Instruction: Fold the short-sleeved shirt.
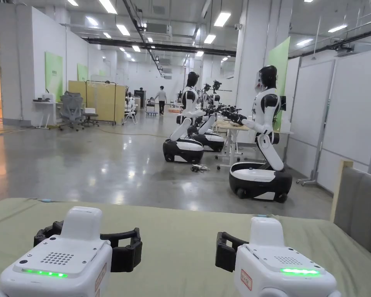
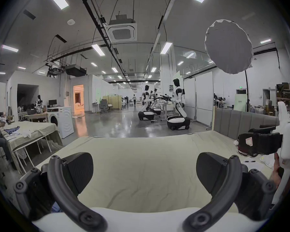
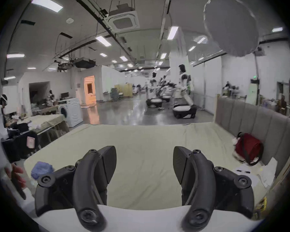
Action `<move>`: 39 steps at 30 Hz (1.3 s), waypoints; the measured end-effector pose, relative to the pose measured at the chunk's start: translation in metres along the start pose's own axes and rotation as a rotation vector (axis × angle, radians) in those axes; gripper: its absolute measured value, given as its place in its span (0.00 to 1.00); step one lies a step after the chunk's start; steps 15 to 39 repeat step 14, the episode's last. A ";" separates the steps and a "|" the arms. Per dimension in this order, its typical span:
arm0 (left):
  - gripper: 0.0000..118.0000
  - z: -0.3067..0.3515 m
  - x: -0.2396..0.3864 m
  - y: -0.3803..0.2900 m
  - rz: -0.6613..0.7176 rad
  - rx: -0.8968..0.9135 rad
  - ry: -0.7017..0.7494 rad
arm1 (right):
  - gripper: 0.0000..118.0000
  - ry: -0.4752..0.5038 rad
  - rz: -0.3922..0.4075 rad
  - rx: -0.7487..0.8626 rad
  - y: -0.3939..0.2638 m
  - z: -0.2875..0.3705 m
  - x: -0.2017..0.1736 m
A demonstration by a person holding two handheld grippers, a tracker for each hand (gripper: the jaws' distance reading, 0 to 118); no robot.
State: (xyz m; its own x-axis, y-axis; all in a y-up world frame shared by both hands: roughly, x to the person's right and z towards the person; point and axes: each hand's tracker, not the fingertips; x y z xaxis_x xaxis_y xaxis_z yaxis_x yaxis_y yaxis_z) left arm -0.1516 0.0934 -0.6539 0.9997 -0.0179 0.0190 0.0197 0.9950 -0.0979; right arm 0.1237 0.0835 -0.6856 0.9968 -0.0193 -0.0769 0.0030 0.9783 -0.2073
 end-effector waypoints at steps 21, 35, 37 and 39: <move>1.00 0.002 0.001 0.002 0.005 0.017 -0.006 | 0.66 0.040 0.005 0.051 -0.001 0.015 0.006; 1.00 0.002 0.001 0.002 0.005 0.017 -0.006 | 0.66 0.040 0.005 0.051 -0.001 0.015 0.006; 1.00 0.002 0.001 0.002 0.005 0.017 -0.006 | 0.66 0.040 0.005 0.051 -0.001 0.015 0.006; 1.00 0.002 0.001 0.002 0.005 0.017 -0.006 | 0.66 0.040 0.005 0.051 -0.001 0.015 0.006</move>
